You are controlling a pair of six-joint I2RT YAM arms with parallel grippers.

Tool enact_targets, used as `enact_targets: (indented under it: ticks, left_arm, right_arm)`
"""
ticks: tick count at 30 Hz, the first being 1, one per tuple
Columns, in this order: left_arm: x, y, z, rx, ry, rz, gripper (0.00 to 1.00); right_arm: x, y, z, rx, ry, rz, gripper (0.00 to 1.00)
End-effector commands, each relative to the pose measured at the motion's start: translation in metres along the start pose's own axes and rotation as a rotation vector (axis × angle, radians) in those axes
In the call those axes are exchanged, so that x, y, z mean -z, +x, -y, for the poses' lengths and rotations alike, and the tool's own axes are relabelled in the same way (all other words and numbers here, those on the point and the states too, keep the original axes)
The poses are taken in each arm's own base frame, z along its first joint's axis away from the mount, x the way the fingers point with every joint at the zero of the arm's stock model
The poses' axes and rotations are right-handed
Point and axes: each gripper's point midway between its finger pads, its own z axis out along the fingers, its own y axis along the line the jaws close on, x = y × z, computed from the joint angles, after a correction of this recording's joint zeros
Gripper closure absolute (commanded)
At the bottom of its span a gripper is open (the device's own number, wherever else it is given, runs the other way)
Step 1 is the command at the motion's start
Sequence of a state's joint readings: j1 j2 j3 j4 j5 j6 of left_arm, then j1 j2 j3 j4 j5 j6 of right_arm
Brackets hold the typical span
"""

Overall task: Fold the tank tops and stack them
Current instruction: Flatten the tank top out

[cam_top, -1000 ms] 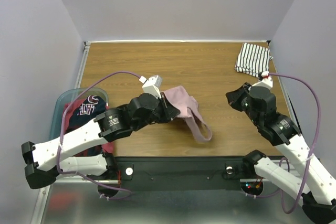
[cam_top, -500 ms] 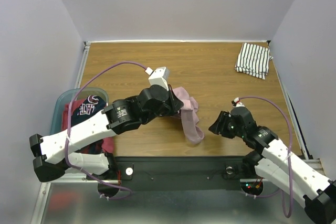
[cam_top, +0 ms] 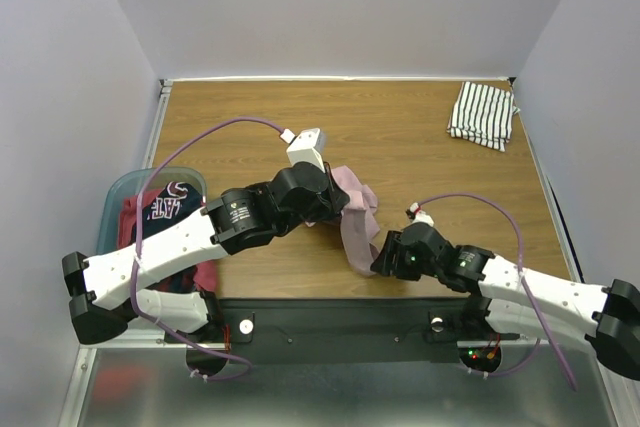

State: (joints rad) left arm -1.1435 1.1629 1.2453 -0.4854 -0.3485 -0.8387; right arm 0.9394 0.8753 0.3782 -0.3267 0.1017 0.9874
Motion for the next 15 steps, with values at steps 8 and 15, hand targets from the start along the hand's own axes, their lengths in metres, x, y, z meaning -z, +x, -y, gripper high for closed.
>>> enact_targets:
  ticks: [8, 15]
  left_arm:
    - [0.004, -0.008, -0.003, 0.004, 0.002, 0.035, 1.00]
    - [0.002, -0.007, -0.004, 0.001, -0.005, 0.035, 1.00]
  right_arm:
    - [-0.007, -0.032, -0.028, -0.035, -0.115, 0.177, 0.36]
    - [-0.022, -0.023, -0.027, -0.016, -0.106, 0.154, 0.52]
